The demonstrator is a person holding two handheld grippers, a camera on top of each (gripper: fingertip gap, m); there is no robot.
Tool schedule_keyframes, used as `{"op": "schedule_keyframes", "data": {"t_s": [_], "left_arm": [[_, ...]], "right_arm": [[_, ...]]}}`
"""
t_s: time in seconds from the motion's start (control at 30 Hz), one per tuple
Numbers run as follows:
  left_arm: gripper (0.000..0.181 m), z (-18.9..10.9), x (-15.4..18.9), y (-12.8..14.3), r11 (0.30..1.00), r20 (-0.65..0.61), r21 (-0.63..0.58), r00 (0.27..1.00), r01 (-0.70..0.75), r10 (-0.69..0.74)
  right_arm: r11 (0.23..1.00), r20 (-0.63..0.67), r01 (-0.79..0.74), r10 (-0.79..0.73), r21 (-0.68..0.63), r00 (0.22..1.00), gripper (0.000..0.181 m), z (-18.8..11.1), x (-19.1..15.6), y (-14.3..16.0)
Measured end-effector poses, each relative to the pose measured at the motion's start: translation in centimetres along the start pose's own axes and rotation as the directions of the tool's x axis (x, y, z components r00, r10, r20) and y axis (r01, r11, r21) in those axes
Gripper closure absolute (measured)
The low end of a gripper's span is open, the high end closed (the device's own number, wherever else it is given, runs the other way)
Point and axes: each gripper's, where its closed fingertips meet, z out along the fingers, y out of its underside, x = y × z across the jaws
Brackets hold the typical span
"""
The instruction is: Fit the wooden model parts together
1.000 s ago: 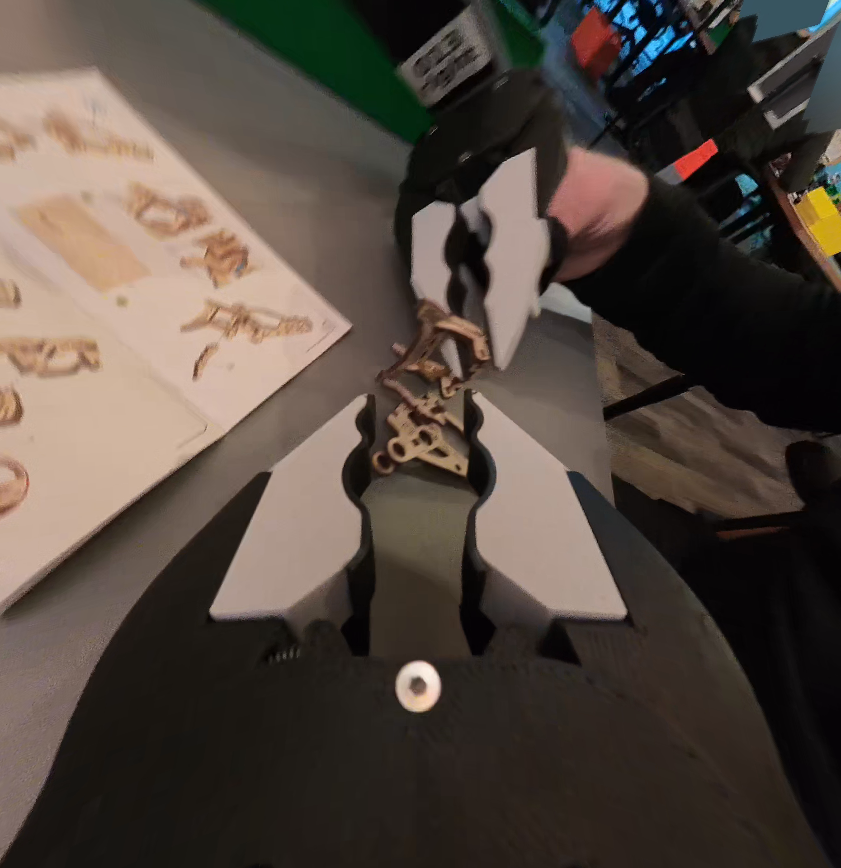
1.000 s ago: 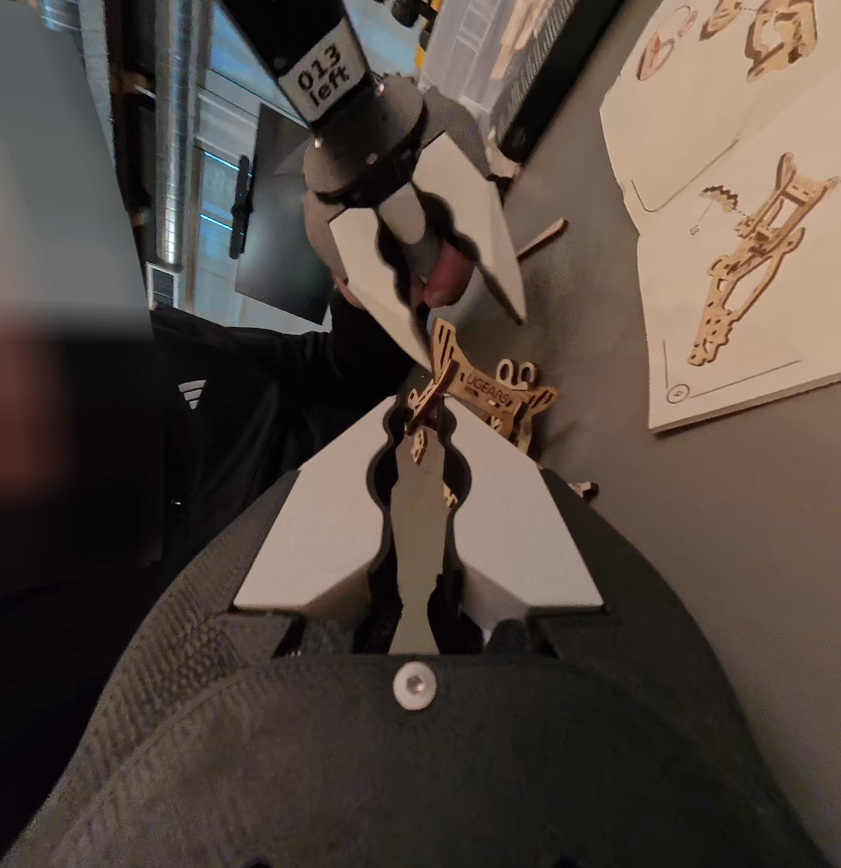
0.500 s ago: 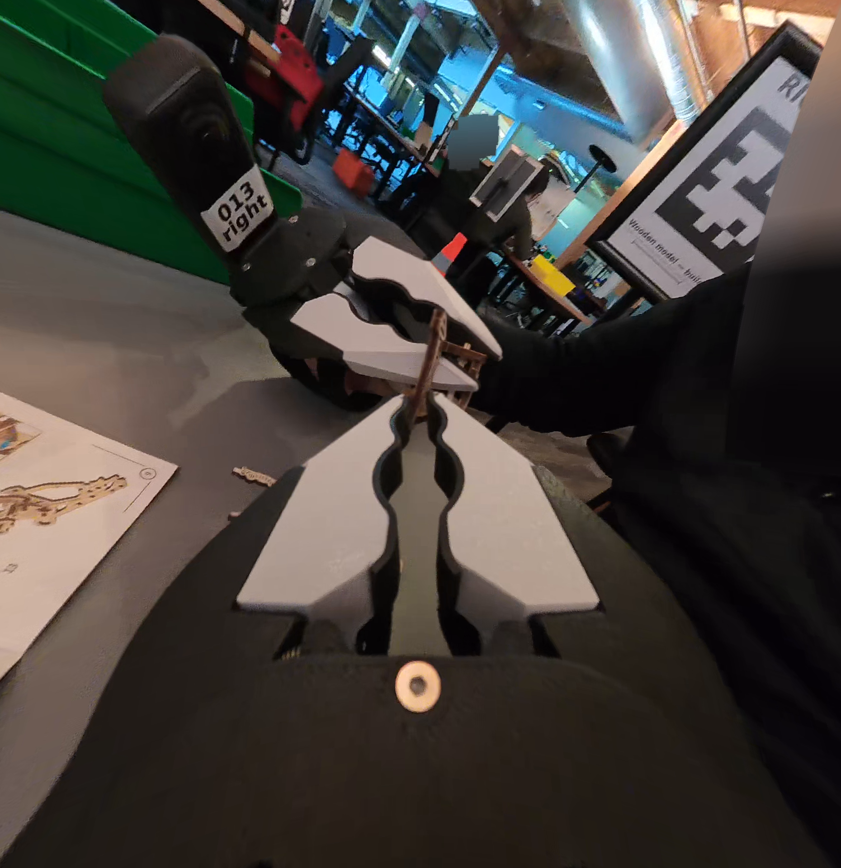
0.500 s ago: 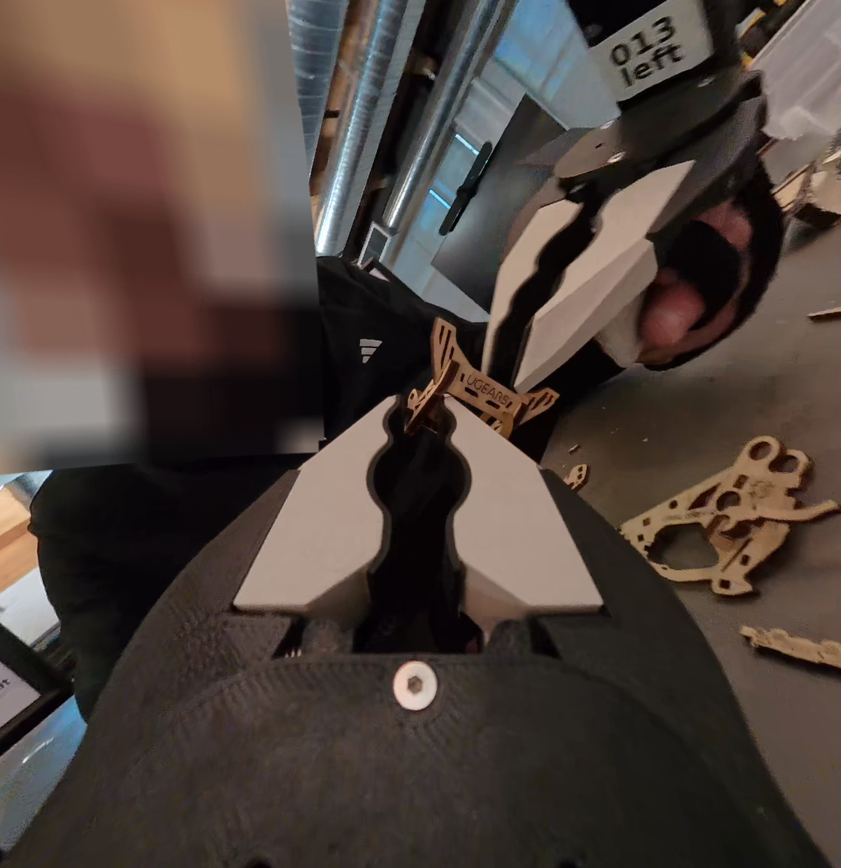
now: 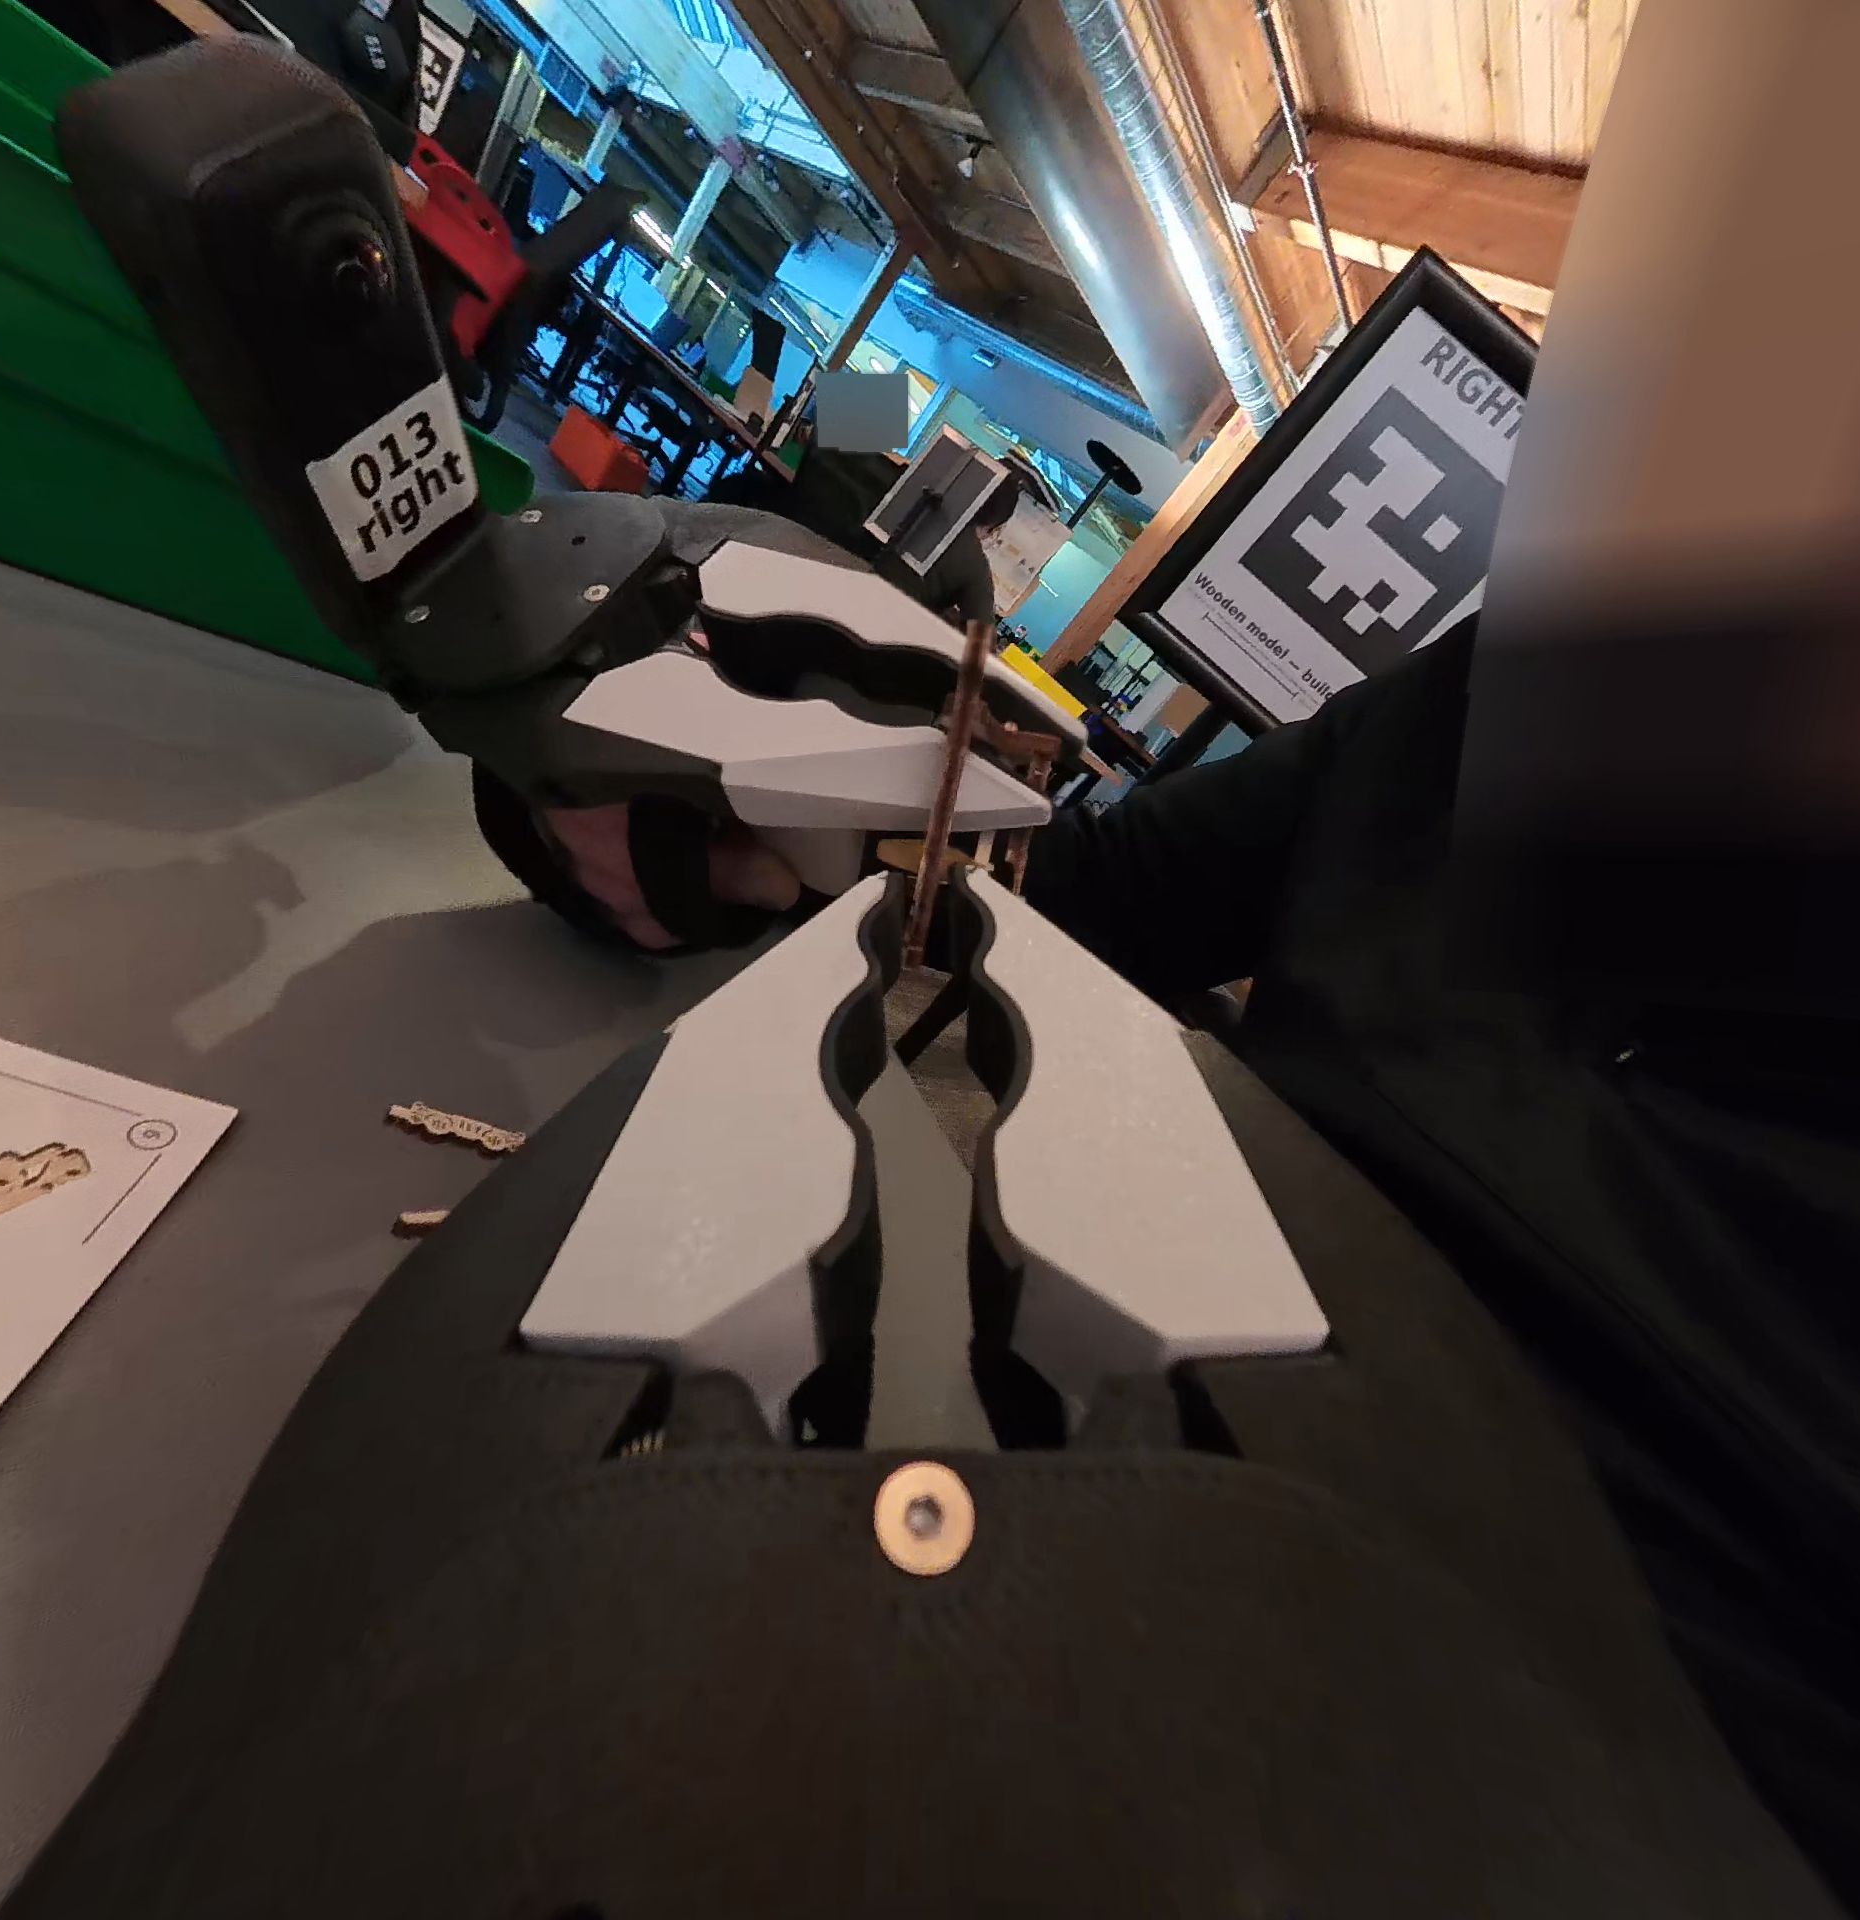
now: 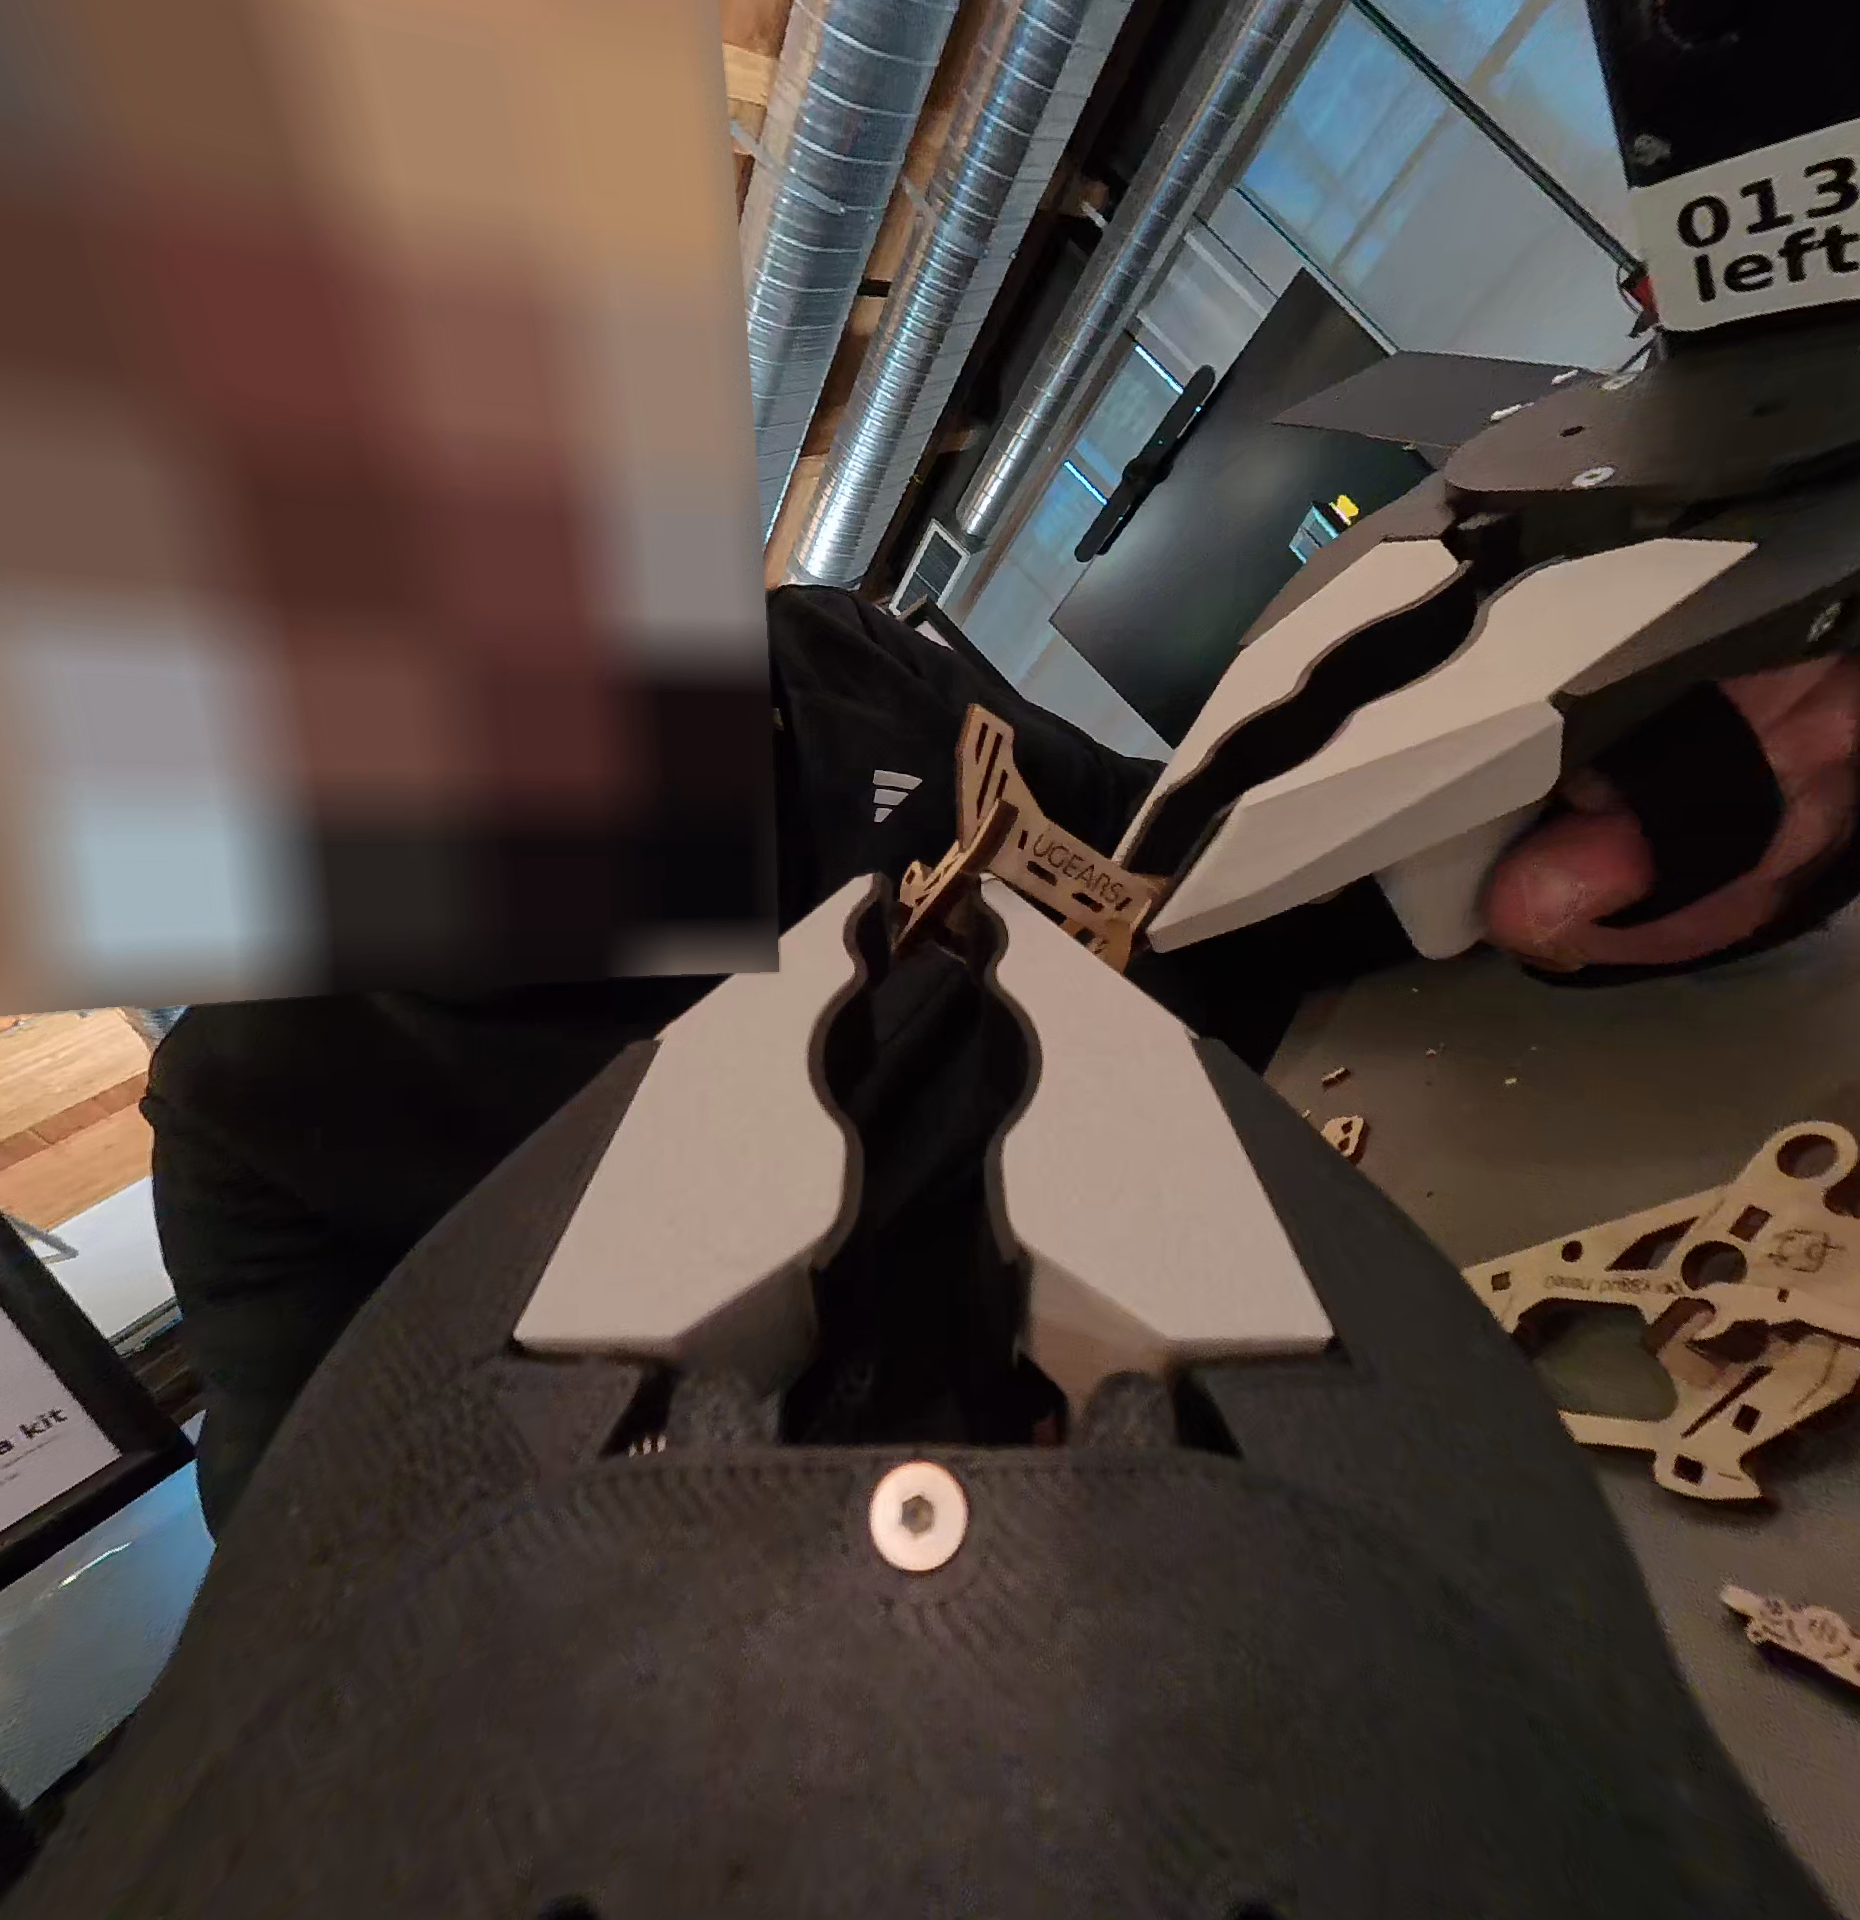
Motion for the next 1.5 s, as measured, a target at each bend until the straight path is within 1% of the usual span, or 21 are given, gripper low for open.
{"op": "schedule_keyframes", "data": {"t_s": [0.03,0.1,0.13,0.2,0.27,0.33,0.43,0.47,0.6,0.67,0.7,0.77,0.87,1.0,1.07,1.1,1.17,1.27,1.37,1.43,1.5], "left_arm": [[0.176,-0.1,0.0,-0.1,1.0,0.002,0.007,1.0,0.002,-0.002],[0.176,-0.5,0.0,-0.6,0.999,-0.01,0.037,1.0,0.018,-0.017],[0.176,-0.8,-0.2,-0.9,0.998,-0.014,0.055,0.999,0.041,-0.04],[0.176,-1.2,-0.4,-1.1,0.994,-0.03,0.065,0.996,0.082,-0.081],[0.176,-1.3,-0.4,-1.2,0.993,-0.038,0.068,0.995,0.098,-0.095],[0.176,-1.2,-0.3,-1.3,0.99,-0.065,0.065,0.99,0.129,-0.124],[0.176,-0.9,-0.6,-1.0,0.99,-0.044,0.035,0.99,0.139,-0.138],[0.176,-0.8,-0.8,-0.9,0.992,-0.017,0.02,0.992,0.128,-0.128],[0.176,-0.8,-1.4,-0.7,0.991,0.068,-0.039,0.99,0.126,-0.123],[0.176,-0.8,-1.4,-0.6,0.987,0.084,-0.066,0.987,0.144,-0.139],[0.176,-0.8,-1.5,-0.5,0.983,0.106,-0.081,0.982,0.165,-0.156],[0.176,-0.8,-1.7,-0.2,0.977,0.142,-0.109,0.976,0.181,-0.165],[0.176,-0.8,-2.0,0.1,0.969,0.181,-0.127,0.965,0.213,-0.189],[0.175,-0.9,-2.4,0.3,0.97,0.228,-0.123,0.957,0.211,-0.179],[0.16,-1.2,-2.3,-0.2,0.975,0.244,-0.086,0.953,0.206,-0.18],[0.152,-1.7,-2.7,0.1,0.975,0.296,-0.084,0.939,0.208,-0.174],[0.133,-3.0,-3.5,1.8,0.963,0.435,-0.084,0.879,0.257,-0.196],[0.123,-4.0,-3.0,4.7,0.943,0.563,-0.062,0.791,0.328,-0.238],[0.119,-3.8,-2.8,7.9,0.909,0.627,-0.017,0.713,0.416,-0.314],[0.121,-3.4,-3.4,9.0,0.901,0.655,0.022,0.674,0.433,-0.34],[0.129,-2.8,-4.1,9.0,0.911,0.678,0.038,0.659,0.41,-0.325]], "right_arm": [[1.0,-0.014,0.007,-0.007,0.015,1.0,0.17,-0.1,0.1,-0.3],[0.998,-0.047,0.017,-0.014,0.058,0.999,0.161,-0.7,0.3,-1.1],[0.997,-0.081,0.028,-0.022,0.073,0.996,0.155,-1.0,0.5,-1.4],[0.993,-0.159,0.053,-0.035,0.108,0.987,0.152,-1.7,0.9,-2.2],[0.991,-0.255,0.079,-0.049,0.109,0.966,0.15,-2.2,1.3,-2.7],[0.989,-0.31,0.094,-0.055,0.113,0.949,0.149,-2.4,1.4,-3.1],[0.99,-0.395,0.101,-0.054,0.099,0.917,0.147,-2.8,1.6,-3.4],[0.992,-0.434,0.089,-0.04,0.093,0.9,0.146,-2.9,1.9,-3.4],[0.998,-0.557,0.045,-0.018,0.035,0.831,0.156,-3.3,2.4,-2.8],[0.999,-0.587,0.032,-0.017,0.016,0.809,0.169,-3.3,2.4,-2.7],[1.0,-0.603,0.02,-0.011,0.009,0.797,0.171,-3.4,2.5,-2.6],[1.0,-0.633,-0.004,0.002,-0.002,0.774,0.172,-3.7,2.9,-2.4],[0.999,-0.642,-0.038,0.034,0.008,0.766,0.173,-3.9,3.2,-2.2],[1.0,-0.661,-0.022,0.017,0.0,0.75,0.176,-4.0,3.4,-2.1],[0.999,-0.656,0.009,0.024,0.047,0.754,0.176,-4.5,3.4,-2.6],[0.997,-0.657,0.025,0.027,0.07,0.754,0.176,-4.8,3.4,-2.8],[0.994,-0.685,0.048,0.032,0.098,0.727,0.176,-5.7,3.7,-2.8],[0.992,-0.719,0.065,0.03,0.104,0.695,0.176,-6.3,4.0,-2.2],[0.991,-0.73,0.08,0.024,0.107,0.683,0.176,-6.4,4.4,-1.6],[0.991,-0.738,0.088,0.018,0.105,0.674,0.176,-6.5,4.8,-1.3],[0.99,-0.748,0.094,0.018,0.107,0.663,0.176,-6.7,5.2,-1.0]]}}
